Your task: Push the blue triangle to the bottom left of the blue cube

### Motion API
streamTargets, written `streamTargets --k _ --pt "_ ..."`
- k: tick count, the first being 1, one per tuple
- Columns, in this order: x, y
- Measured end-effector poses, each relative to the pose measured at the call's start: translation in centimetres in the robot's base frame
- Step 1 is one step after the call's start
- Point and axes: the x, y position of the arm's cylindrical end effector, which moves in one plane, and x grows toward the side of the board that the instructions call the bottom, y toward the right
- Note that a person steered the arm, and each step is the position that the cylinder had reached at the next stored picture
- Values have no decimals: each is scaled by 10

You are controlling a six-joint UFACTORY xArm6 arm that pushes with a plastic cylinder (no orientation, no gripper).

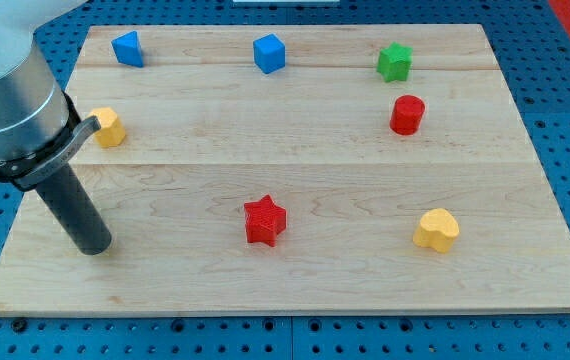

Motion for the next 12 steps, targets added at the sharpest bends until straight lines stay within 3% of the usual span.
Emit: streamTargets --k 2,4,5,7,8,9,10,11,12 --pt "-84 26" --pt "-204 -10" --pt "-209 -53" --pt "-310 -85" --pt "-317 -23" --pt "-296 62" --pt "-288 52" --pt "-259 -7" --pt "-245 30"
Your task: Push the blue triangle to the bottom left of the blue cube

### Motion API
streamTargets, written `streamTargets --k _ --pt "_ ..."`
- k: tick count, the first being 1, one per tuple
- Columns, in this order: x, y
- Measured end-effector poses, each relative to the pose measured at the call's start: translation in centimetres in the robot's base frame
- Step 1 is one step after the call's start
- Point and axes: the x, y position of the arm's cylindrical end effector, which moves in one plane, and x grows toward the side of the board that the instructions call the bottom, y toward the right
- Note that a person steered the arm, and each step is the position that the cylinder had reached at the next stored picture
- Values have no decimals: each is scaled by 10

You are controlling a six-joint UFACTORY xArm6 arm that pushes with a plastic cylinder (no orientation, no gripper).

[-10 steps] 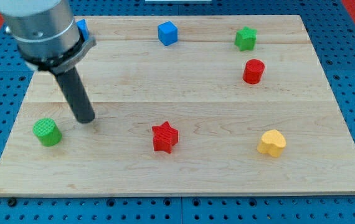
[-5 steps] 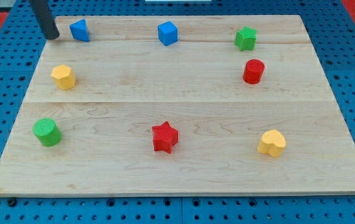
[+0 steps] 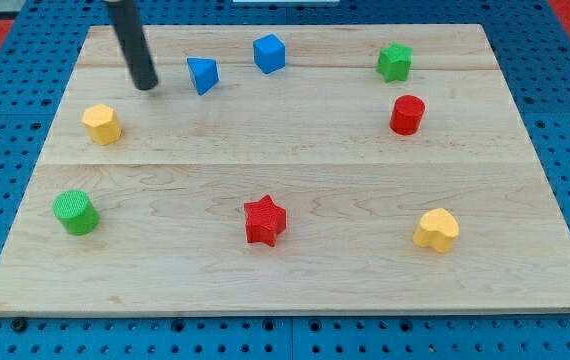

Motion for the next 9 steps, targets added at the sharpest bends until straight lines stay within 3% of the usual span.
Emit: streamTargets --k 2,4,5,7,8,9 --pt "-44 55" --pt "16 47" --pt "-5 98" --pt "-11 117" --pt "6 158" --pt "9 239"
